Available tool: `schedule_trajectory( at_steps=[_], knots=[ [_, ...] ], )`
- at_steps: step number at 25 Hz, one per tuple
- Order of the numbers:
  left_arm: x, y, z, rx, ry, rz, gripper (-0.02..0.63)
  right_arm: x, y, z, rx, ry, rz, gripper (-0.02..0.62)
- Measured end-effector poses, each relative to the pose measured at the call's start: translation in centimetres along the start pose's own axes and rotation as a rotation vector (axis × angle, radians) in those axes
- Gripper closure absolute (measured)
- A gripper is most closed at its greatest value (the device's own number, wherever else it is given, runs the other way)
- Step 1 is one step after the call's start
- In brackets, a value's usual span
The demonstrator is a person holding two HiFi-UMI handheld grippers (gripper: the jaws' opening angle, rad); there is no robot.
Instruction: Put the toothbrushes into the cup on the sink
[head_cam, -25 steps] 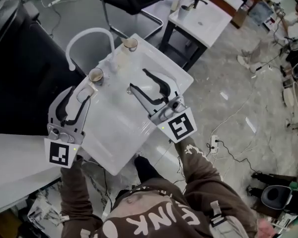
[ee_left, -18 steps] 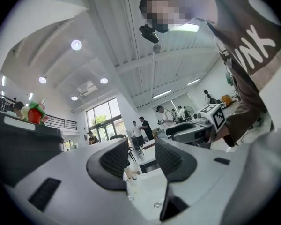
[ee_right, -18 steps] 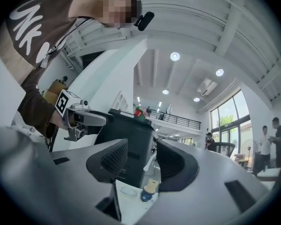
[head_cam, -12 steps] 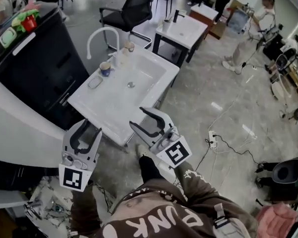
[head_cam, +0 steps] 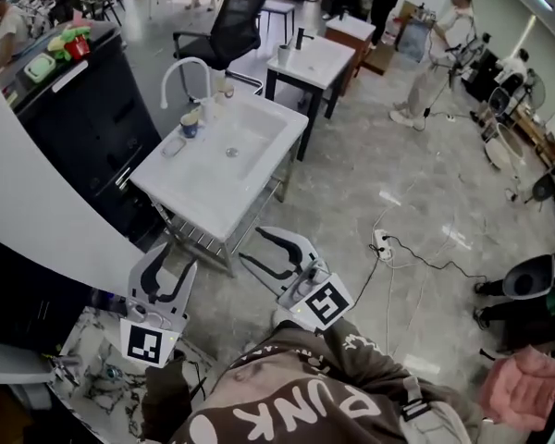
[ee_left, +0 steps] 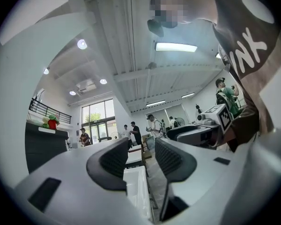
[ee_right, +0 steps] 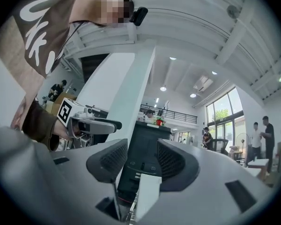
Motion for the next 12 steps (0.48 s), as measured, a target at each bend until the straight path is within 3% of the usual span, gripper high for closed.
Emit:
schedule_trajectory(
  at_steps=[12],
  knots=[
    [2.4, -1.2, -4.4, -0.006, -0.002, 0.031, 0.437, 1.9, -4.1, 2.2, 0.047, 0.029, 0.0, 0.41]
  ],
)
Point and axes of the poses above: the fingertips, and each gripper's own axes: y forward along the fingers, z to its left, x out of its top, the point moved 8 cm from there along -y, backward along the fingers, and after that the axes turned 6 degrees about x, right-handed, at the moved point
